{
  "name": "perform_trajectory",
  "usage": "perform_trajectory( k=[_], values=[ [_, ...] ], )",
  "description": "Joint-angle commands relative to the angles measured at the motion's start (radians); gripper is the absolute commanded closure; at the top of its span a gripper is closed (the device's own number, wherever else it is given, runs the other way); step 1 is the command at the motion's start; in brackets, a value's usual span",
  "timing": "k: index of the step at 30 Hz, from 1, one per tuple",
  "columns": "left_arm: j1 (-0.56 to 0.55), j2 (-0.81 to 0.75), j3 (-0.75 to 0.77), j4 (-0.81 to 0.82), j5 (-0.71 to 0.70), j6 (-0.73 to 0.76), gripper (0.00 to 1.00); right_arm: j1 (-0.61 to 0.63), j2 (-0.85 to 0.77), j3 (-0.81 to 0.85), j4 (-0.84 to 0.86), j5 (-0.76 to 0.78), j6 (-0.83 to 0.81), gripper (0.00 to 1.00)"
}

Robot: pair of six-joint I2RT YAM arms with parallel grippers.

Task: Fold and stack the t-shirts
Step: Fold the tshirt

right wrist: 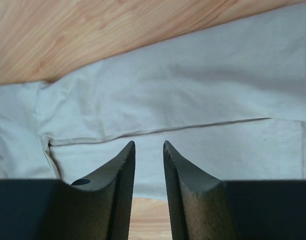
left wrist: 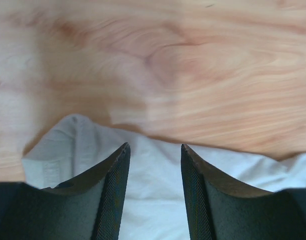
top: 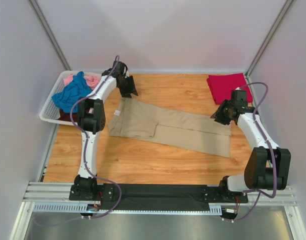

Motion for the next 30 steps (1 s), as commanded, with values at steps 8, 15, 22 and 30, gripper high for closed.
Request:
perform_trajectory(
  k=[8, 15, 22, 30],
  values=[
    [-0.011, -0.305, -0.152, -0.034, 0.011, -0.006, 0.48, 0.137, 0.038, 0.041, 0.012, -0.004, -0.047, 0.68],
    [-0.091, -0.5, -0.603, 0.107, -0.061, -0.043, 0.49, 0.212, 0.15, 0.03, 0.05, -0.01, -0.061, 0.69],
    [-0.109, -0.409, -0.63, 0.098, -0.098, -0.081, 0.5, 0.279, 0.144, 0.009, 0.055, 0.006, -0.048, 0.69],
    [-0.115, -0.171, -0.414, -0.038, -0.228, -0.038, 0.5, 0.378, 0.138, -0.037, 0.083, 0.019, 0.029, 0.68]
  ],
)
